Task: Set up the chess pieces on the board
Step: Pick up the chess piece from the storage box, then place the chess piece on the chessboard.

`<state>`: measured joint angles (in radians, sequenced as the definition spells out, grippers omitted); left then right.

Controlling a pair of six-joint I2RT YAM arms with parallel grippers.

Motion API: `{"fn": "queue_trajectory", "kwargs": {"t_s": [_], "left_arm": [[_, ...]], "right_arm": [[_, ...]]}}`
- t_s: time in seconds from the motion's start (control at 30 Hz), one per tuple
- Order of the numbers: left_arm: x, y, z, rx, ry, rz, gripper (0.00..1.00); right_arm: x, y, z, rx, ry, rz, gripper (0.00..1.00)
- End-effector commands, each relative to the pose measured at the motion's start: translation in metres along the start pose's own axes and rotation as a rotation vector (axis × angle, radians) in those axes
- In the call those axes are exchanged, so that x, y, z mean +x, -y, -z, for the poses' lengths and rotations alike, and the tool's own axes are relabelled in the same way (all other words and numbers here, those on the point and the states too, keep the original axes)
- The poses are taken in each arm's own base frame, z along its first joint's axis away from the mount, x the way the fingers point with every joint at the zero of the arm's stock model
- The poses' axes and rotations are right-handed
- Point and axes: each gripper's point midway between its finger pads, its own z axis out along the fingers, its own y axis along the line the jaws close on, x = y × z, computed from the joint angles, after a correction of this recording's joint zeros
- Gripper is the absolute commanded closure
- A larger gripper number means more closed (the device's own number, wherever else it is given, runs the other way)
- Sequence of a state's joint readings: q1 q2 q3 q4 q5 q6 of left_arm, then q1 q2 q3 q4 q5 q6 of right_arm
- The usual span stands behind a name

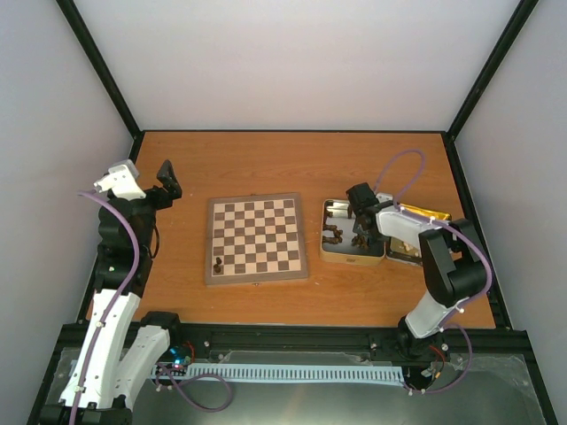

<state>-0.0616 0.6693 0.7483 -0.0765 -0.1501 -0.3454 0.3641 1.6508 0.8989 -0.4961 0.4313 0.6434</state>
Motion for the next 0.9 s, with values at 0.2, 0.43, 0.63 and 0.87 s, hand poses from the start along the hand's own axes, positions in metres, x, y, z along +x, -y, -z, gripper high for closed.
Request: {"fn": "queue_trajectory", "kwargs": {"t_s": [0.2,0.43,0.63,0.87], "left_arm": [[-0.008,-0.004,0.002,-0.023,0.026,0.0,0.0],[-0.007,-0.004,0.002,-0.019,0.023,0.001,0.0],[-0.006,-0.003,0.001,-0.014,0.018,0.003,0.0],[-0.005,-0.002,0.001,-0.011,0.014,0.004,0.0]], "right_arm": [[-0.026,-0.003,0.004,0.0,0.052,0.028,0.86],[-0.042,-0.02,0.042,-0.168,0.1,0.05,0.86],[-0.042,-0.053,0.094,-0.344,0.14,0.04,0.85],[0.006,-0.15,0.152,-0.585,0.122,0.149,0.84]]}}
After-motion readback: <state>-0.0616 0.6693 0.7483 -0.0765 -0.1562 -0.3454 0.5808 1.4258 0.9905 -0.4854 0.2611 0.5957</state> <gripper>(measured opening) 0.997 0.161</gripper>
